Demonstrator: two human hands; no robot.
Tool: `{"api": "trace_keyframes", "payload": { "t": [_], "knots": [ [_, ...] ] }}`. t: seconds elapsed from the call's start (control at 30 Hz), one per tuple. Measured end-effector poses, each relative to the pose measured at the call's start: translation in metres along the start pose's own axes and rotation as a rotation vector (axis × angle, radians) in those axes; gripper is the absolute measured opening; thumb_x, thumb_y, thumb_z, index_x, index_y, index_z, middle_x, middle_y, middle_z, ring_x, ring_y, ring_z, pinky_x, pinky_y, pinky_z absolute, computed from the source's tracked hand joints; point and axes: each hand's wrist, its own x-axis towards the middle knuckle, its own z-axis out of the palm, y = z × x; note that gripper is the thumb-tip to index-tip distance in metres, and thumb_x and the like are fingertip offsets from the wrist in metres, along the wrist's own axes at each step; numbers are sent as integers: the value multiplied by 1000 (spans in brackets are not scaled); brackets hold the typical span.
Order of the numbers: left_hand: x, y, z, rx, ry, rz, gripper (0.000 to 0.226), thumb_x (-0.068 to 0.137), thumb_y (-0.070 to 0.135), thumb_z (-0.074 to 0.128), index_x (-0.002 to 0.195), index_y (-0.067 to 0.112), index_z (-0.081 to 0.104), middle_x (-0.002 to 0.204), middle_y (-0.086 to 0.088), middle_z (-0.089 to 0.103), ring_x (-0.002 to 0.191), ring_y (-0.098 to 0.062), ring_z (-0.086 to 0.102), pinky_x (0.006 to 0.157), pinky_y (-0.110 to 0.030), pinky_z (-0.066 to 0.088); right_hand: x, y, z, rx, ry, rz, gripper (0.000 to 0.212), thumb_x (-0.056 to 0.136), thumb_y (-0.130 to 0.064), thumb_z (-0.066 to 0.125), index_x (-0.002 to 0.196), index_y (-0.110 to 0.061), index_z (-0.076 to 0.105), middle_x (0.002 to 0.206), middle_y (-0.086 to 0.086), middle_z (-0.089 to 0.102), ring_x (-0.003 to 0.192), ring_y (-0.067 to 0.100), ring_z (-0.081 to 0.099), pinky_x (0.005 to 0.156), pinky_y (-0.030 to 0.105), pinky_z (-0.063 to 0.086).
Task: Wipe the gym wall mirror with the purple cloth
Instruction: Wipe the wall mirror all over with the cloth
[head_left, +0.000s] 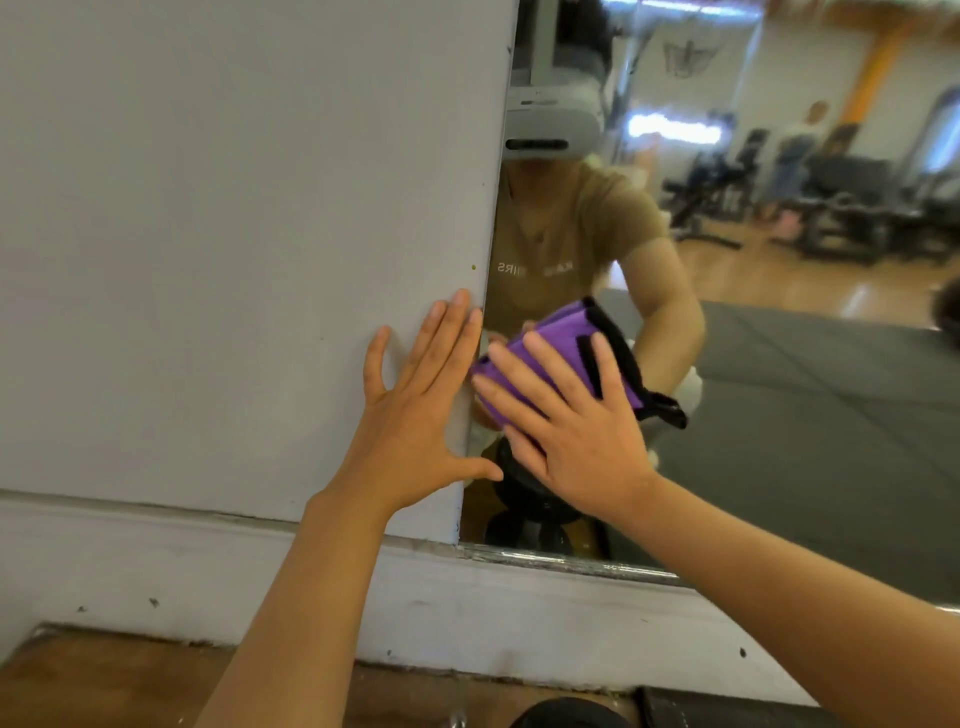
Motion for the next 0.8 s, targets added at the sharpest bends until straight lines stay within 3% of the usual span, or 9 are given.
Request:
{"api": "trace_keyframes", "payload": {
  "t": [0.2, 0.3, 0.4, 0.5, 0.67, 0.73, 0.8],
  "knots": [
    [-1, -1, 2, 11, 50, 21, 134, 69, 75, 67, 158, 23, -19, 163, 9, -30, 153, -13, -19, 118, -41, -21, -74, -47, 32, -47, -174, -190, 65, 102, -44, 36, 161, -28, 13, 170, -1, -3, 156, 23, -4, 124, 53, -10],
    [-1, -2, 3, -1, 69, 20, 113, 82, 76, 49, 159, 24, -16, 164, 10, -28, 154, -12, -17, 118, -42, -19, -91, -57, 37, -83, -242, -279, 70, 102, -48, 39, 162, -28, 10, 170, -1, -4, 156, 24, -8, 123, 52, -13],
    [-1, -4, 10, 15, 163, 19, 82, 99, 58, 35, 161, 22, -5, 165, 12, -22, 154, -10, -11, 120, -42, -14, -88, -49, 35, -43, -245, -340, 69, 100, -47, 45, 161, -28, 19, 169, -4, 5, 156, 21, -5, 124, 50, -13],
    [1, -3, 16, 12, 223, 3, 72, 103, 45, 36, 161, 22, 0, 167, 9, -14, 154, -7, -10, 121, -42, -11, -70, -29, 23, 52, -140, -223, 64, 98, -40, 50, 158, -30, 31, 166, -6, 17, 156, 16, 7, 126, 46, -5],
    [4, -3, 21, 34, 257, -1, 69, 104, 45, 35, 161, 20, 4, 169, 0, 1, 153, -7, -13, 121, -44, -10, -45, -25, 10, 121, 33, 112, 55, 101, -36, 47, 155, -31, 35, 164, -3, 26, 155, 17, 15, 124, 51, 3],
    [4, -4, 21, 18, 272, 8, 69, 104, 44, 36, 160, 18, 5, 168, 0, 2, 153, -6, -13, 120, -44, -9, -52, -40, 20, 87, 5, 125, 57, 102, -37, 44, 157, -31, 32, 167, -1, 21, 156, 20, 9, 124, 55, 0],
    [4, -3, 21, 6, 280, 8, 69, 104, 42, 38, 160, 17, 7, 168, 2, 1, 153, -6, -12, 120, -44, -9, -77, -63, 33, 21, -98, -9, 64, 101, -42, 42, 160, -31, 19, 170, -1, 8, 156, 22, 0, 123, 55, -7]
  ]
}}
